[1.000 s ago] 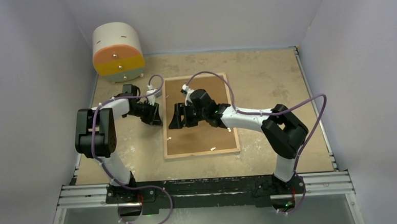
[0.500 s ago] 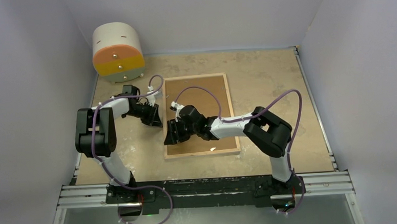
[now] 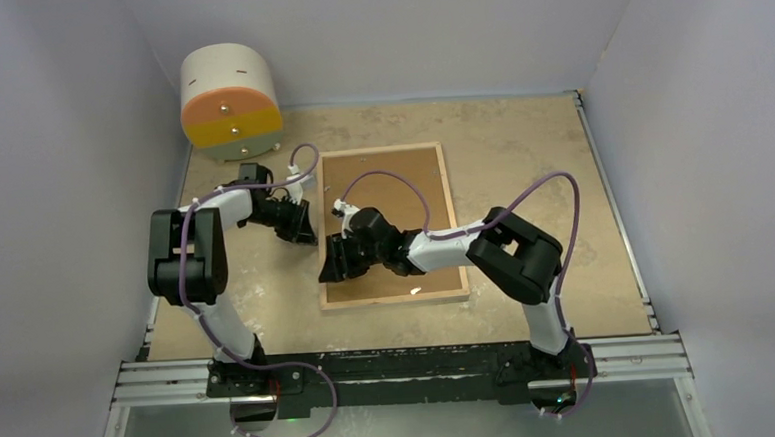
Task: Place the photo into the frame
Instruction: Install the photo frame at the center of the board.
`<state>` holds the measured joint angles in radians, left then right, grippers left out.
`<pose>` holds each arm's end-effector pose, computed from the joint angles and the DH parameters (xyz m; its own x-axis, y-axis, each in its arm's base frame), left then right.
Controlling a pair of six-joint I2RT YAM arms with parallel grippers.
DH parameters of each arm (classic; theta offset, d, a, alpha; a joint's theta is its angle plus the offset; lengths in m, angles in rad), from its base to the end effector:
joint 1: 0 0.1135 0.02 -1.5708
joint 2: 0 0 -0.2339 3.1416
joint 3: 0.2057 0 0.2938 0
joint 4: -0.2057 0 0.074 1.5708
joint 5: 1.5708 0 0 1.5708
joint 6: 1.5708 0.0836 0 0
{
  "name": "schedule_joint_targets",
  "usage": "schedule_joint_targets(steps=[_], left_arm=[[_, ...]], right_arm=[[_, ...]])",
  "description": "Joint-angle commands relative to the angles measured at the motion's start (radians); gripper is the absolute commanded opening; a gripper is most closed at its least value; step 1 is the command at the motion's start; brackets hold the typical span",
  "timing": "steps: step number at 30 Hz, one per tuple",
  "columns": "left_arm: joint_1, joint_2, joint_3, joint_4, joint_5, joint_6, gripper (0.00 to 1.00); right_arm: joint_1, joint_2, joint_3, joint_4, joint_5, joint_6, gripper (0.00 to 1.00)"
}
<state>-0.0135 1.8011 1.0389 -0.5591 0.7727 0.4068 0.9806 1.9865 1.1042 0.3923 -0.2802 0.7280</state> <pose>0.3551 -0.0632 0.0563 -0.8178 0.2944 -0.4944 0.5506 0.6502 -0.5236 0.2478 0.4114 0.0709 -0.8171 -0.0709 -0.5721 -0.5231 0.5081 0.6842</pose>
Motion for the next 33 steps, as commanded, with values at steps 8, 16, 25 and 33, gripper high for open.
schedule_joint_targets(steps=[8,16,25,33], left_arm=[[0.000,0.035,-0.002,0.054,-0.018,0.010,0.10],[-0.002,0.040,-0.004,0.071,-0.024,0.010,0.09],[-0.013,0.060,-0.019,0.085,-0.040,0.018,0.07],[-0.022,0.072,-0.023,0.089,-0.056,0.027,0.07]], right_arm=[[-0.002,0.027,0.035,0.007,0.001,0.004,0.46],[-0.002,0.037,0.043,0.029,0.020,0.013,0.44],[-0.002,0.043,0.045,0.038,0.039,0.018,0.44],[-0.002,0.041,0.038,0.053,0.068,0.024,0.44]])
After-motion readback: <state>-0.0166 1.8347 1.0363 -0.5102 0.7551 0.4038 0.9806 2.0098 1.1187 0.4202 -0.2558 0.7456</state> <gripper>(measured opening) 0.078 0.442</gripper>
